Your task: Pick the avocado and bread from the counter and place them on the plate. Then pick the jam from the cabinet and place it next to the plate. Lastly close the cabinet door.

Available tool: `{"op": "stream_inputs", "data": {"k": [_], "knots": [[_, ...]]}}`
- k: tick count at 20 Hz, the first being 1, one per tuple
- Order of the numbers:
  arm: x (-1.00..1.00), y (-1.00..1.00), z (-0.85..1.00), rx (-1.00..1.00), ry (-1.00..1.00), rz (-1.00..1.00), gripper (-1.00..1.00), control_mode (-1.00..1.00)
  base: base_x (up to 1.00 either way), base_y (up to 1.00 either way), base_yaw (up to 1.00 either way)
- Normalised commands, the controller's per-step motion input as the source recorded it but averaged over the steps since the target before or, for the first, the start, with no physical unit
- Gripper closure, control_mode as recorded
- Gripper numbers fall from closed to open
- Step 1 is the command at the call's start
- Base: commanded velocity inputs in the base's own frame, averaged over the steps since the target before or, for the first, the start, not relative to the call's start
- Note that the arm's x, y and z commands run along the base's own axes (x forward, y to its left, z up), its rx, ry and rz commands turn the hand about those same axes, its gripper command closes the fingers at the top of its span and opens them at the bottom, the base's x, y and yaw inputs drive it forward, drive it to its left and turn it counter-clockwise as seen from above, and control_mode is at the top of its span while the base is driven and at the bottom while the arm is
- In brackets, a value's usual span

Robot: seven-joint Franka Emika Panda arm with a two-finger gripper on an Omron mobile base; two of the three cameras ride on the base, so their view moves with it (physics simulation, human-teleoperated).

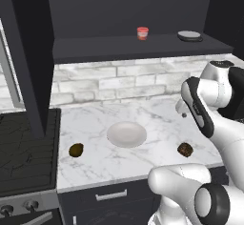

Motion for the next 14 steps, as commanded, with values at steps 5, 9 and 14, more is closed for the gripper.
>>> {"op": "stream_inputs", "data": {"k": [5, 9, 14], "knots": [[-0.11, -0.09, -0.57, -0.05, 0.01, 0.03, -1.00, -1.00, 0.00, 0.00, 0.00], [0.00, -0.02, -0.54, -0.05, 0.01, 0.09, -1.00, -1.00, 0.00, 0.00, 0.00], [0.00, -0.03, -0.52, -0.04, 0.00, 0.10, -1.00, -1.00, 0.00, 0.00, 0.00]]}}
